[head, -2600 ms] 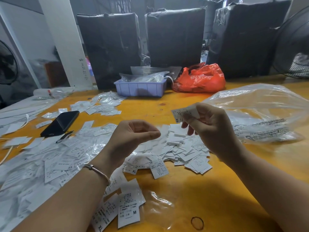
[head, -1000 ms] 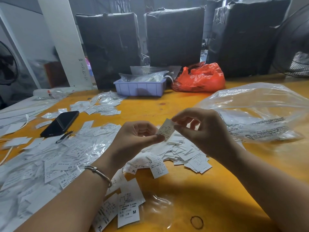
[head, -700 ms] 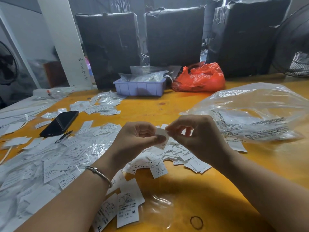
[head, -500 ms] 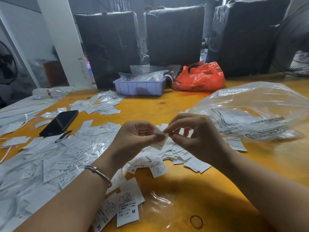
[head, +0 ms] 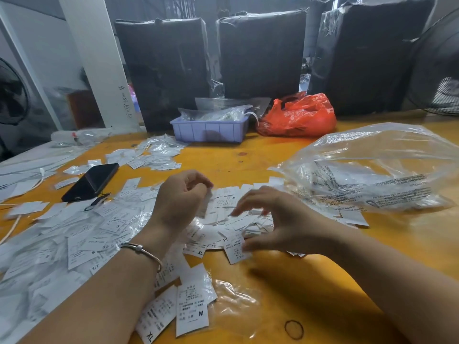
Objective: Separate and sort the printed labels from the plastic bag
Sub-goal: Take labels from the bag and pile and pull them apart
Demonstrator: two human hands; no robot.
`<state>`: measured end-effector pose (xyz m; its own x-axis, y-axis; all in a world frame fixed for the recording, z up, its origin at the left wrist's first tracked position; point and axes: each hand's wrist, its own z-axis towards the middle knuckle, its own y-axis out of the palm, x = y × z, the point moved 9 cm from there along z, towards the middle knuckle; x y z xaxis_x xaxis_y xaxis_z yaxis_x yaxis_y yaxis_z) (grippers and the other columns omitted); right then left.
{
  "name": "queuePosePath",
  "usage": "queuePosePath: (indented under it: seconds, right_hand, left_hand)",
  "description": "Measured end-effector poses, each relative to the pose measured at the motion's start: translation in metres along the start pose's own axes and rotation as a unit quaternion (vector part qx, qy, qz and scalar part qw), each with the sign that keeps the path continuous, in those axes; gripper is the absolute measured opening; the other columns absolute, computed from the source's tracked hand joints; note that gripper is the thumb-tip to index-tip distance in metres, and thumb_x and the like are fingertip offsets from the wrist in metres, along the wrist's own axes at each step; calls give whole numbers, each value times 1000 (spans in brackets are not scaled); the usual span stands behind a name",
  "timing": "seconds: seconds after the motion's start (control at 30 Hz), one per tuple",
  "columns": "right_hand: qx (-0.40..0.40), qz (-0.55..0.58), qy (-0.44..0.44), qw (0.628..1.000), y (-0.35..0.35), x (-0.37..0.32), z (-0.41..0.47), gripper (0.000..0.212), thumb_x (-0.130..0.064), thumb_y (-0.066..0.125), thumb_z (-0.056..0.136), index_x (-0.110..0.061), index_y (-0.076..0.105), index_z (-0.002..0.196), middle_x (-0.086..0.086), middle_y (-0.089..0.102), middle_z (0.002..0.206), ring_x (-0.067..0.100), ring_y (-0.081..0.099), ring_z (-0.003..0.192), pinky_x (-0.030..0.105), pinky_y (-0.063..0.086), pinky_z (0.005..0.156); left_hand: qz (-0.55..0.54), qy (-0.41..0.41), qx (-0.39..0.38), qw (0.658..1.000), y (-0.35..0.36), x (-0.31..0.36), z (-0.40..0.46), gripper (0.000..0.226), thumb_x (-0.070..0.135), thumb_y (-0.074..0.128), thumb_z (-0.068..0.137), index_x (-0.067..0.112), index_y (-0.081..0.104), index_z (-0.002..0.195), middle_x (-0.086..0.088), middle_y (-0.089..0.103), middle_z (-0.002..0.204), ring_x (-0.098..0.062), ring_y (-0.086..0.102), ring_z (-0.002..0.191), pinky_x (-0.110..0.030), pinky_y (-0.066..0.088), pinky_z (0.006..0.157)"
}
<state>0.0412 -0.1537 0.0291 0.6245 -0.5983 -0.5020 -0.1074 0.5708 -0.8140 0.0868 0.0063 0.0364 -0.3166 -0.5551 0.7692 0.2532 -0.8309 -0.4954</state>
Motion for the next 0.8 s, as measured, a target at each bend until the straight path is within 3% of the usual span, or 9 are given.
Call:
queuePosePath:
  seconds: [0.07,0.17,0.23,0.33,0.43,0.57,0.63,0.73,0.8]
  right_hand:
    - [-52,-17,-2,998,13,-1,0,51,-42,80,70,-28,64,117,-14,55,123,0,43,115,16,36,96]
    - [-78,-69,-2,995,20,-2,0,48,-47,76,73,-32,65,117,-12,49,130,3,34,120,19,32,97]
    - [-79,-81,-1,994,21,-2,1,44,-47,75,74,-32,66,114,-12,49,129,6,33,120,21,33,97]
    - [-81,-81,3,993,23,-3,2,41,-46,74,75,-31,67,112,-12,51,125,8,35,118,25,33,98]
    - [-77,-64,6,995,23,-3,2,37,-43,76,75,-29,68,108,-11,52,123,9,36,117,24,32,98]
    - [-75,-48,13,996,24,-2,2,31,-39,76,75,-27,68,103,-12,52,121,9,34,116,26,32,99]
    - [-74,-45,13,996,25,-1,3,28,-38,76,76,-26,68,99,-12,52,120,10,35,116,30,33,99]
    - [-65,-36,5,997,25,-1,4,23,-39,75,76,-24,69,93,-10,55,117,10,36,113,28,34,96]
    - [-46,-19,6,999,21,0,4,22,-37,75,76,-21,70,91,-7,59,112,10,41,108,25,36,91]
  left_hand:
    - [101,-10,8,995,-2,-6,2,24,9,51,84,20,67,70,2,66,65,-17,61,62,-31,48,52]
    - [215,-34,13,976,-6,-14,3,23,11,46,83,11,65,70,-8,64,67,-32,59,70,-31,41,56]
    - [253,-49,6,966,-5,-18,2,22,11,46,82,8,66,72,-10,65,70,-32,60,74,-30,39,58]
    - [276,-53,-14,960,1,-19,0,24,11,46,83,14,67,72,0,63,72,-26,59,76,-32,45,67]
    - [282,-40,-23,958,4,-17,0,23,12,51,83,23,69,76,13,51,77,-19,50,90,-38,47,81]
    - [262,-27,-39,964,9,-16,0,20,14,56,83,30,69,85,5,55,105,-18,43,110,-35,38,84]
    - [233,15,-40,971,11,-8,0,18,15,58,83,31,67,84,6,57,110,-17,44,113,-30,32,83]
    - [161,101,-121,974,28,11,-7,20,14,64,84,34,66,84,13,59,110,-8,48,112,-27,36,89]
    - [82,104,-186,974,40,16,-13,19,14,64,87,32,70,87,16,63,107,-3,55,108,-27,44,94]
